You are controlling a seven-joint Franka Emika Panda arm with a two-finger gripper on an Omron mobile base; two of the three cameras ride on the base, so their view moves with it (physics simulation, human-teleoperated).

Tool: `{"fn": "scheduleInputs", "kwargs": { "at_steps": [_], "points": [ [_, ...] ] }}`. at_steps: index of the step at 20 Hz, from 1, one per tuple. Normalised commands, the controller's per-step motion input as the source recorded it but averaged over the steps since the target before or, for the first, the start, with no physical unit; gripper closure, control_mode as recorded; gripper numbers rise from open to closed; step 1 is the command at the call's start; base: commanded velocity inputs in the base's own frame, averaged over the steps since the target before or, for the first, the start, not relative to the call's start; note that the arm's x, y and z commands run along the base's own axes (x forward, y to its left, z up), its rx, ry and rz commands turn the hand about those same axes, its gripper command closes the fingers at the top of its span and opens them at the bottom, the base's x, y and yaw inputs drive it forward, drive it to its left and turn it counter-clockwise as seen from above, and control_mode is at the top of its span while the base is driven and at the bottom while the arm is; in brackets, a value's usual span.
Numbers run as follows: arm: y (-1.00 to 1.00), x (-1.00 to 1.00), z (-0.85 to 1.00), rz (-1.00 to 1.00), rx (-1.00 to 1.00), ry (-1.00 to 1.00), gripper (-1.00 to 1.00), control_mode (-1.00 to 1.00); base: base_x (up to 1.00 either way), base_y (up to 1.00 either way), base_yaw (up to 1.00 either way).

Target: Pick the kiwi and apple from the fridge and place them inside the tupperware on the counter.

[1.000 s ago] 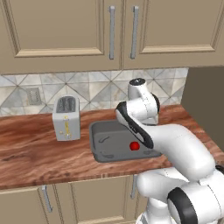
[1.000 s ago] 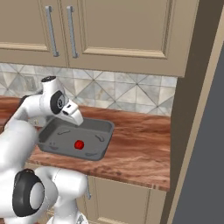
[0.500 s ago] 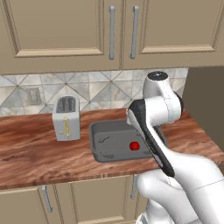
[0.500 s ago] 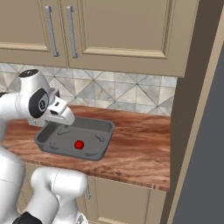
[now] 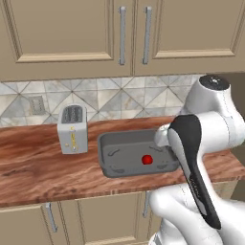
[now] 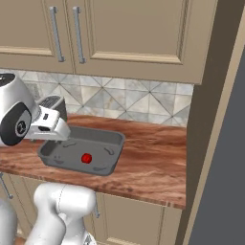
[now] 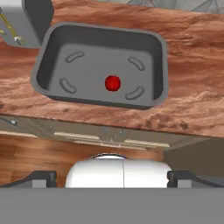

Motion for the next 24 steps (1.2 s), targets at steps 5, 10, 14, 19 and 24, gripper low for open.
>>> {"fn": "scheduleInputs", "kwargs": {
  "at_steps": [5,10,14,19,24],
  "points": [
    [-0.15,-0.56,0.02,-0.03,0.06,-0.16,-1.0,-1.0,0.0,0.0,0.0],
    [0.0,-0.12,-0.03,0.0,0.0,-0.12,-1.0,-1.0,0.0,0.0,0.0],
    [0.01,-0.64,-0.14,-0.07,-0.01,-0.36,-1.0,-1.0,0.0,0.0,0.0],
    [0.0,0.0,0.0,0.0,0.0,0.0,-1.0,1.0,-0.83,0.19,-0.18],
    [0.0,0.0,0.0,0.0,0.0,0.0,-1.0,1.0,-0.89,0.3,-0.49]
  ]
}}
